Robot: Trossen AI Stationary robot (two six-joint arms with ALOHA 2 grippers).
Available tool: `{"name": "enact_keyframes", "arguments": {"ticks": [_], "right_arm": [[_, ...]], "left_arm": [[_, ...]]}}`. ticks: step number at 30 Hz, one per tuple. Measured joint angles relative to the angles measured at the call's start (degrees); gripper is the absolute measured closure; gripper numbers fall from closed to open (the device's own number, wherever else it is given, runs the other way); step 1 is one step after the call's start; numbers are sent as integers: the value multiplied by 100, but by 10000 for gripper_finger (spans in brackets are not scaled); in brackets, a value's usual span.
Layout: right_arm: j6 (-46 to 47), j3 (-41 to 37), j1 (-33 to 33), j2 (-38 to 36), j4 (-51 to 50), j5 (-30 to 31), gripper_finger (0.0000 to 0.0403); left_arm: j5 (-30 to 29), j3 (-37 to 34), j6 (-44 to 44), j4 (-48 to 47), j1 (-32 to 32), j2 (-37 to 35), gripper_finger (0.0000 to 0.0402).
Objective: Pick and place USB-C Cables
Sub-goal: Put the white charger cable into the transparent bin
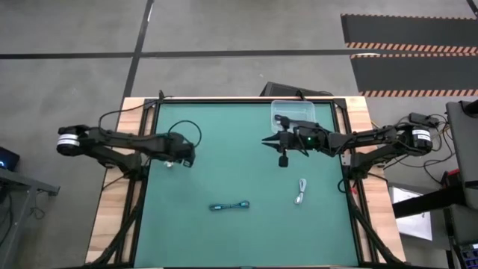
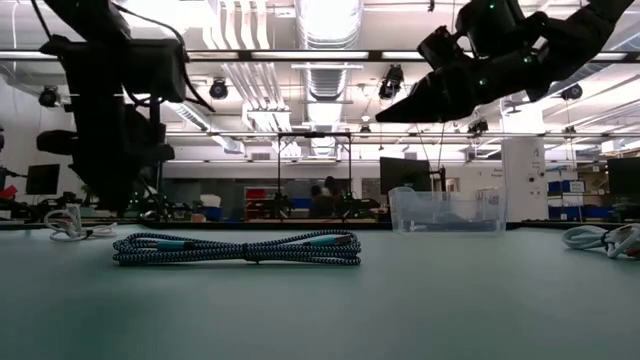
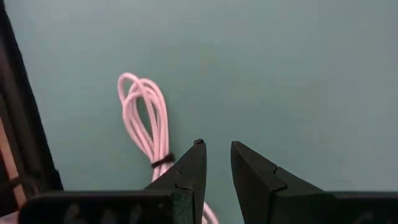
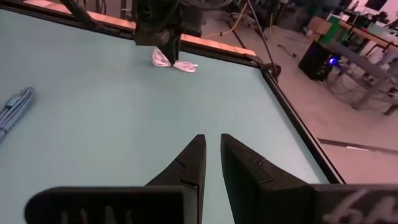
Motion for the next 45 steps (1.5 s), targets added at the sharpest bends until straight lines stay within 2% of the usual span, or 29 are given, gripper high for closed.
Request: {"name": "enact_keyframes", "arguments": {"ticks": [3, 8, 10, 19, 31, 45], "right_arm": [[4, -65, -37, -10, 90, 0, 365], [30, -119, -53, -144, 65, 0, 365], [30, -129, -53, -210, 70, 0, 365], [5, -206, -53, -387, 25, 0, 365], [-105, -206, -52, -389, -95, 8, 365], [-105, -206, -53, -389, -132, 49, 365]], "left_arm": [[168, 76, -99, -239, 1, 160, 343], [250, 281, -787, -1436, 40, 495, 343], [224, 290, -874, -1579, 40, 596, 343], [221, 278, -871, -1278, 40, 669, 329], [69, 84, -807, -895, 264, 610, 237], [77, -181, -713, -507, 340, 683, 233]]}}
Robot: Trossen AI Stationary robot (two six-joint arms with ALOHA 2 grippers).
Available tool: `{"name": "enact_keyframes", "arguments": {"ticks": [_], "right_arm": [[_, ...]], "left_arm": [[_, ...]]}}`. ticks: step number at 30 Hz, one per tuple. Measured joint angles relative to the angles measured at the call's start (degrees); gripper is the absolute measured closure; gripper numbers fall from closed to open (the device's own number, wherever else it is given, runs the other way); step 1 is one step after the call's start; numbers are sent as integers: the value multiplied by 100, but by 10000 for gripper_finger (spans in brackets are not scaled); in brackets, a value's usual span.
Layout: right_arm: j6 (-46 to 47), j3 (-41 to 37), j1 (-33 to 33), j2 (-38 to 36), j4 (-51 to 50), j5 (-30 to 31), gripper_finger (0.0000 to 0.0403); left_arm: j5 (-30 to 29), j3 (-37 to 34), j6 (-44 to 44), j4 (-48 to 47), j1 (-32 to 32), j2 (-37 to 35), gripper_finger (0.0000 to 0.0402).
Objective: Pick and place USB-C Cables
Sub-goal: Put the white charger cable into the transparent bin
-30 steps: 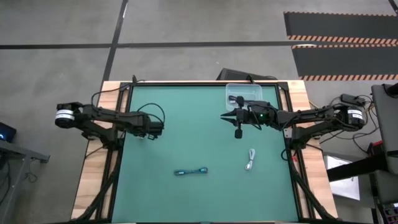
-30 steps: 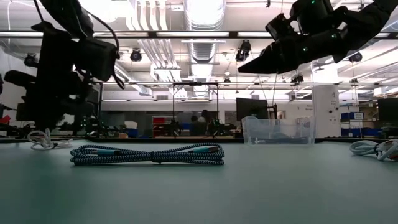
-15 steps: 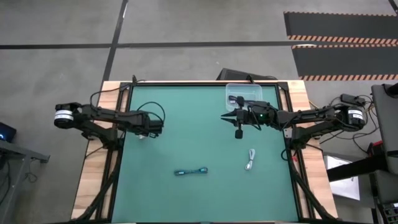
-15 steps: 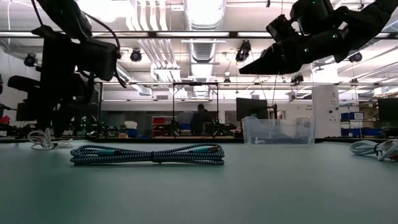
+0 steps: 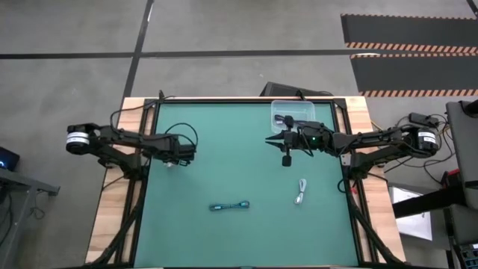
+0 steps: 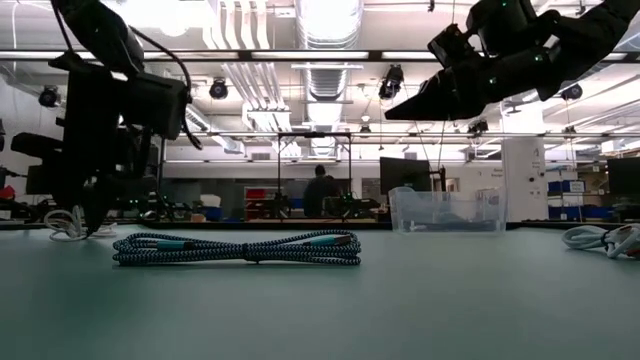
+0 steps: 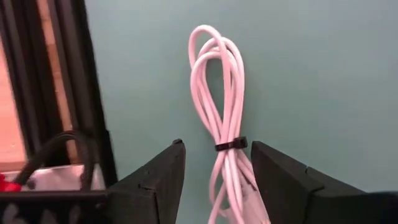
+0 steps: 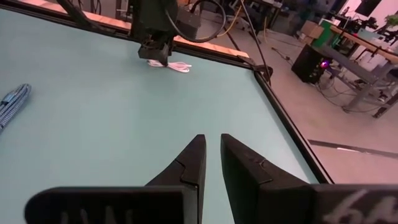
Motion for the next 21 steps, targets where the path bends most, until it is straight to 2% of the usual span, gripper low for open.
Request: {"name": "enact_keyframes", "arguments": {"ticks": [9, 21], "right_arm": [[2, 0, 1, 0, -13, 2, 365], [22, 0, 2, 2, -133, 3, 365]], "left_arm": [[-6, -186, 18, 379, -2, 1, 241], [-71, -242, -13, 513, -2, 1, 360]]}}
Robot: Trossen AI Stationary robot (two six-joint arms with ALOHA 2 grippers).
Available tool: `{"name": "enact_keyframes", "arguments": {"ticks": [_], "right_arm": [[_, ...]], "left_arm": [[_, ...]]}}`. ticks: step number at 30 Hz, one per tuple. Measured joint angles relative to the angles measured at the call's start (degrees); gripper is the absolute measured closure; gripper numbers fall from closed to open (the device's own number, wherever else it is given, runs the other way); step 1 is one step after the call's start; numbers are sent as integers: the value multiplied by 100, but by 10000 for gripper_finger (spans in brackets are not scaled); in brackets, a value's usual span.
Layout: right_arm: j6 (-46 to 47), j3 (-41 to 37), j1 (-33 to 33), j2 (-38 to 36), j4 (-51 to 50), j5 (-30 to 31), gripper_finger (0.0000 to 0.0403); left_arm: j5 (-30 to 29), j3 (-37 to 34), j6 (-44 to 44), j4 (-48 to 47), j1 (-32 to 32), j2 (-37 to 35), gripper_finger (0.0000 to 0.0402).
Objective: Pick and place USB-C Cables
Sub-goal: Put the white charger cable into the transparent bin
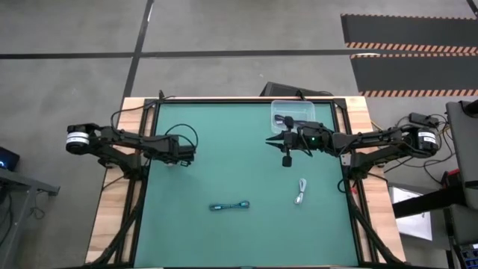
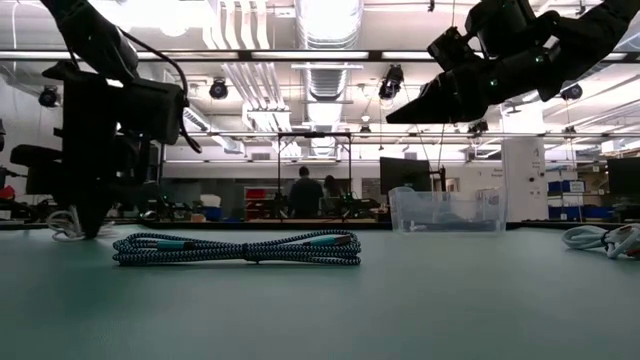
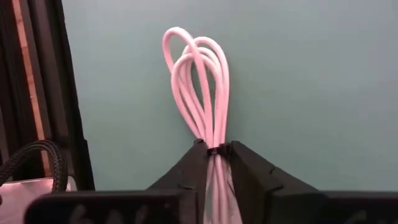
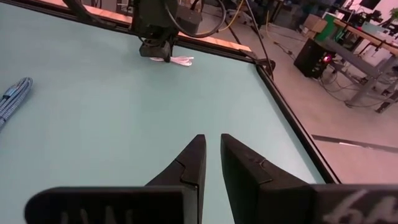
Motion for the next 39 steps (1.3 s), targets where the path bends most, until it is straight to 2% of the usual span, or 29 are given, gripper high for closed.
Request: {"name": "enact_keyframes", "arguments": {"ticks": [4, 13, 21, 25, 28, 35, 39], "right_arm": [[49, 0, 0, 0, 0, 0, 365], [52, 0, -1, 0, -2, 0, 365], [147, 0, 0, 0, 2, -2, 365], [371, 0, 0, 2, 80, -8, 365], [533, 0, 0, 18, 251, -50, 365], [909, 2, 5, 383, 1170, -602, 365], [1144, 2, 70, 864, 2051, -651, 365]], "left_arm": [[-56, -11, -2, -2, -3, 0, 378], [-343, 27, 221, 13, -13, -49, 379], [-562, 285, 883, 27, -25, -283, 379], [-832, 426, 1405, 354, -129, -542, 379], [-1040, 452, 2157, 1078, -259, -783, 379], [-1083, 328, 4964, 3866, -766, -1116, 379], [-642, 143, 6402, 5520, -1036, -1134, 379]]}}
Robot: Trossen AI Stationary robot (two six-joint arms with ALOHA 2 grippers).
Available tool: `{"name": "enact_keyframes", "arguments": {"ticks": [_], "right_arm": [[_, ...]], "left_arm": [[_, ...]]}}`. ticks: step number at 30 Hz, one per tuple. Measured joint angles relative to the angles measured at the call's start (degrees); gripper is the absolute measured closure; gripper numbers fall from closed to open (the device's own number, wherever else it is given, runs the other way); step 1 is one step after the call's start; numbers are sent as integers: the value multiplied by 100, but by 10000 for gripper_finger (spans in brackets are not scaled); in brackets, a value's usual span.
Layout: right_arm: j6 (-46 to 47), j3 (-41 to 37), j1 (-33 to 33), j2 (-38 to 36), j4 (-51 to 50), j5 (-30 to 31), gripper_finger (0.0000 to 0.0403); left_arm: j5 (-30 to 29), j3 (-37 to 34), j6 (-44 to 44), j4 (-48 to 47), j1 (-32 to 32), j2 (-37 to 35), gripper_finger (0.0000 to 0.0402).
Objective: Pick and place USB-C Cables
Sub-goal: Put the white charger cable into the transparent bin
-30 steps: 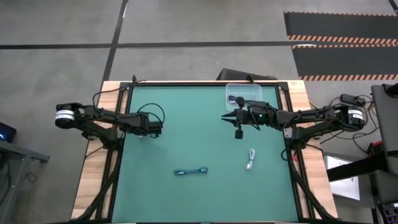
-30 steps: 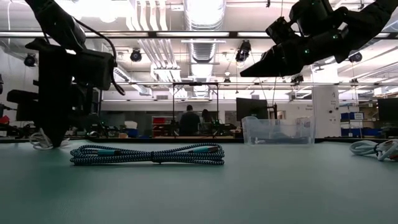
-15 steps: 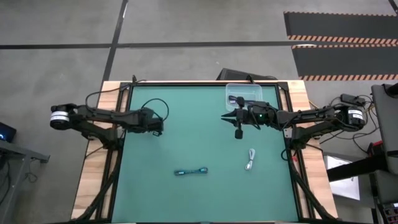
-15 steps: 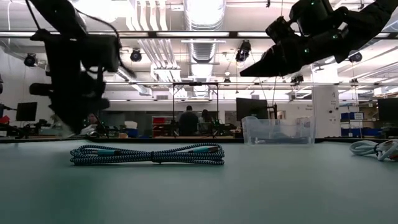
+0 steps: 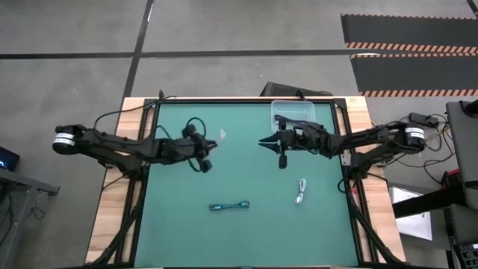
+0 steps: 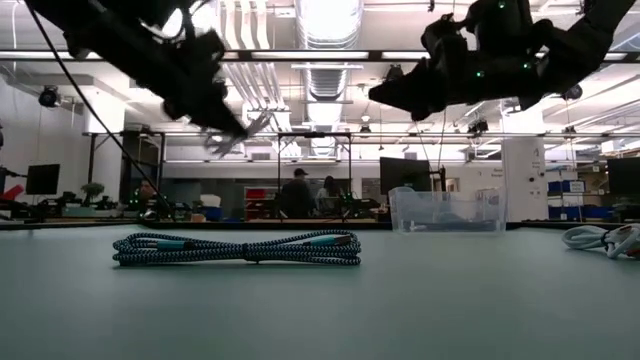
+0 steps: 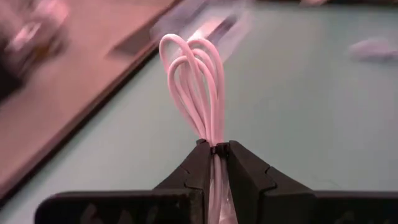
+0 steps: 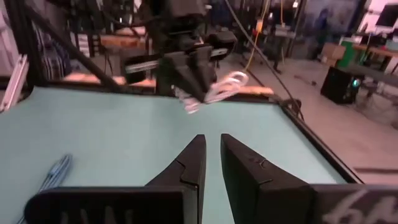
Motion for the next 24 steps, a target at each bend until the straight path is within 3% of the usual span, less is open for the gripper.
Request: {"name": "enact_keyframes", "arguments": {"ticks": [4, 14, 24], "right_arm": [[134, 0, 111, 612, 1092, -6, 365], [576, 2, 260, 2146, 4107, -12, 365], [723, 312, 297, 2478, 4072, -9, 365]], "left_arm": [[459, -87, 742, 1137, -151, 100, 379], [996, -95, 1436, 2594, -188, 588, 379], [1196, -100, 1753, 3887, -199, 1462, 379]]}}
